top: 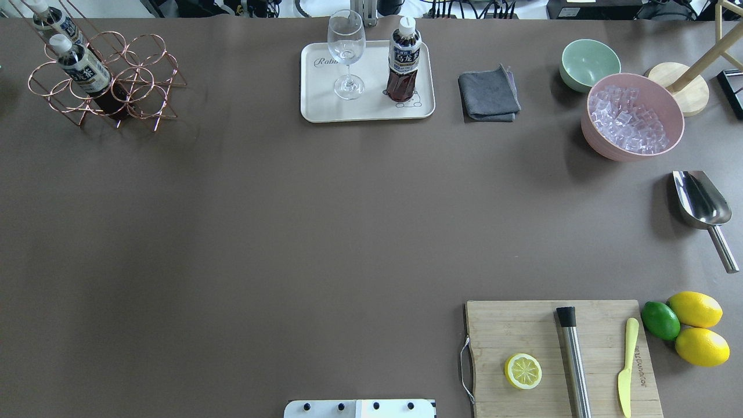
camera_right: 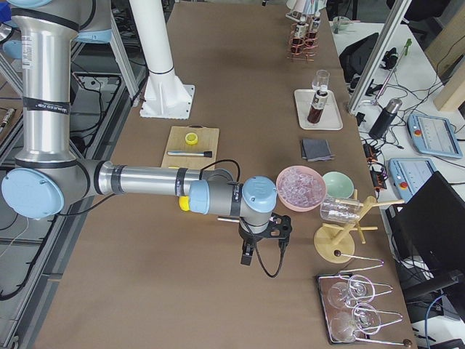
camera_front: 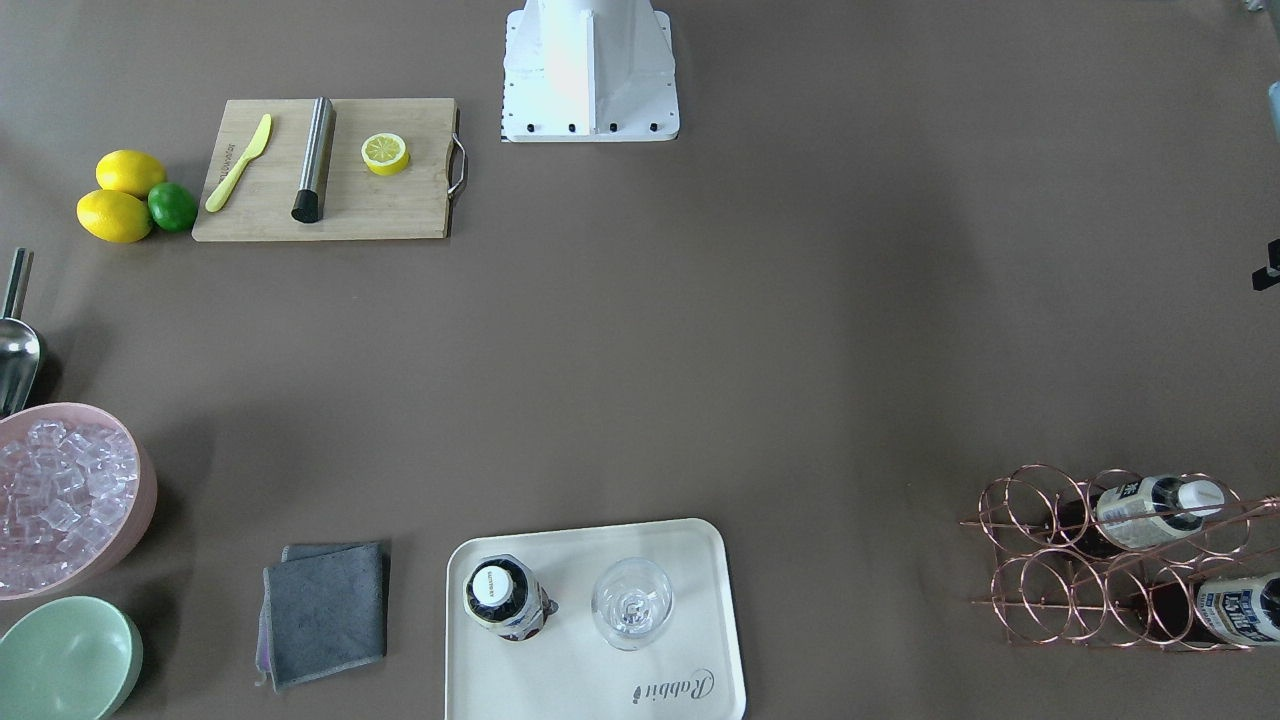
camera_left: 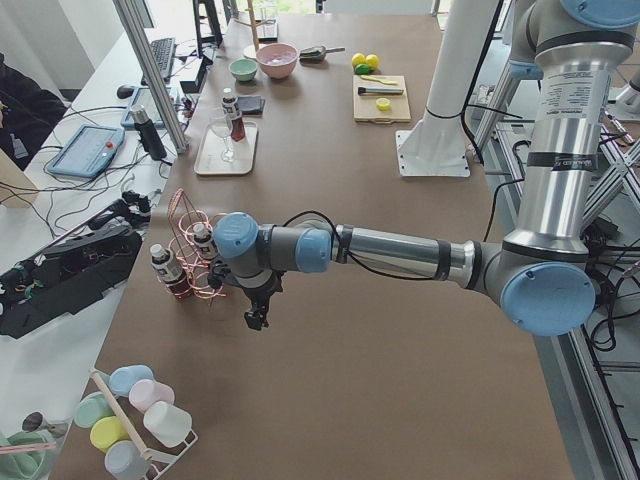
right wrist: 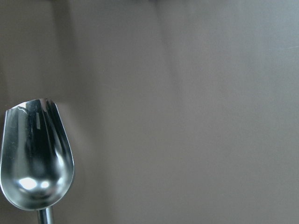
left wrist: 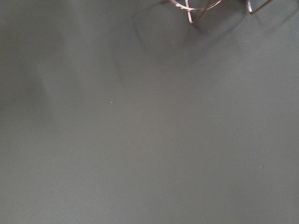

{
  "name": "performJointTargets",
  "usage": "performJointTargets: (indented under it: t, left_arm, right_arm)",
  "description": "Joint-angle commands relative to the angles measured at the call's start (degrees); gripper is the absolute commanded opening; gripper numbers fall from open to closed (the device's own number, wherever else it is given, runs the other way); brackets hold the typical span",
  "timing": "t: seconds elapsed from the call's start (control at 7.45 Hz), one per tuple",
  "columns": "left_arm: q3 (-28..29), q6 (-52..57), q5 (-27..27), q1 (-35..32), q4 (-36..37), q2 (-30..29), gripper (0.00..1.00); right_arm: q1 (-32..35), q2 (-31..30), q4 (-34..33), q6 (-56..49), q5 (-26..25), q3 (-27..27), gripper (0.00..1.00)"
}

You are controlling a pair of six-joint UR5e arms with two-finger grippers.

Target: Take tea from basket to plate

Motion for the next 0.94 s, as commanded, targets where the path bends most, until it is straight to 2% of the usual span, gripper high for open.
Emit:
performJointTargets:
  t: [0.0, 0.13, 0.81]
  left_arm:
    - [0.1, 0.2, -0.2, -5.8, -0.1, 5.9, 0.98]
    - [0.4, 0.2, -0.1, -8.0, 0.6, 6.2, 0.98]
    - [-0.7, 0.1, 0.0, -8.0, 0.5, 7.1, 0.98]
  right_arm:
    - [0.0, 0.0, 0.0, 0.0, 0.1, -0.1, 1.00]
    - [0.0, 0.0, 0.0, 0.0, 0.1, 0.0, 1.00]
    - [0.1, -0.1, -0.1, 0.0, 0.3, 0.2, 1.00]
